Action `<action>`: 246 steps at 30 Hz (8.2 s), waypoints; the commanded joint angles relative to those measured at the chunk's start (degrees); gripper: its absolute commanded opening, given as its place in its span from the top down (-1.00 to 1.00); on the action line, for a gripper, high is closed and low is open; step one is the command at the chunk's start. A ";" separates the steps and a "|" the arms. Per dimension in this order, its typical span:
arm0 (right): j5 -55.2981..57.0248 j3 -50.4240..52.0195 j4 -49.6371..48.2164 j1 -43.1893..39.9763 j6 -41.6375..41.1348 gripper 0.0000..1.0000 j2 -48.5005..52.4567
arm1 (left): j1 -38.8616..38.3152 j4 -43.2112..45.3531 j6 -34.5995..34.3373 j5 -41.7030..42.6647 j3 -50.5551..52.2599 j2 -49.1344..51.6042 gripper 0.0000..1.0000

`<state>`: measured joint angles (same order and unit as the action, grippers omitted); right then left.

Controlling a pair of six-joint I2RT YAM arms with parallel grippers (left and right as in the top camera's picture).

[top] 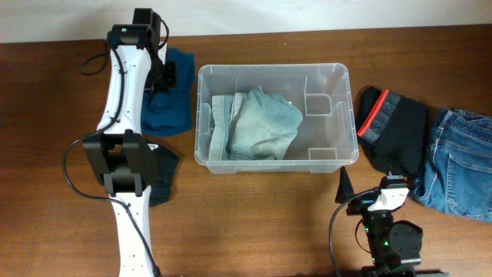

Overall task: Pack container
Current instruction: 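Lower the left gripper and grasp the teal shirt, then lift the teal shirt with the left gripper over the container, then lower the teal shirt into the container's right side and release, then push and tuck the teal shirt down inside the container with the left gripper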

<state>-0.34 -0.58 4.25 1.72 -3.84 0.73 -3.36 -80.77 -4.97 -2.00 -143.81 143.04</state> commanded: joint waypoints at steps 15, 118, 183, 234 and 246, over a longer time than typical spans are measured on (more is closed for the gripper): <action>-0.52 0.26 0.28 0.15 0.42 -0.97 -0.37 | -1.55 -15.37 -10.86 -0.07 -31.19 -0.68 0.99; -0.52 0.26 0.26 0.15 0.42 -0.97 -0.37 | -42.34 31.10 -31.47 0.70 18.58 -3.04 0.99; -0.52 0.26 0.28 0.15 0.42 -0.97 -0.37 | -38.10 -6.60 -23.87 -5.99 -26.73 7.45 0.99; -0.52 0.26 0.28 0.15 0.42 -0.97 -0.37 | -41.07 8.17 -26.25 -5.75 -10.56 0.46 0.99; -0.52 0.26 0.28 0.15 0.42 -0.97 -0.37 | -40.96 28.68 -27.32 -4.37 6.23 0.61 0.99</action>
<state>-0.34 -0.58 4.25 1.72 -3.81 0.73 -44.62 -55.81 -31.55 -6.39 -142.28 144.31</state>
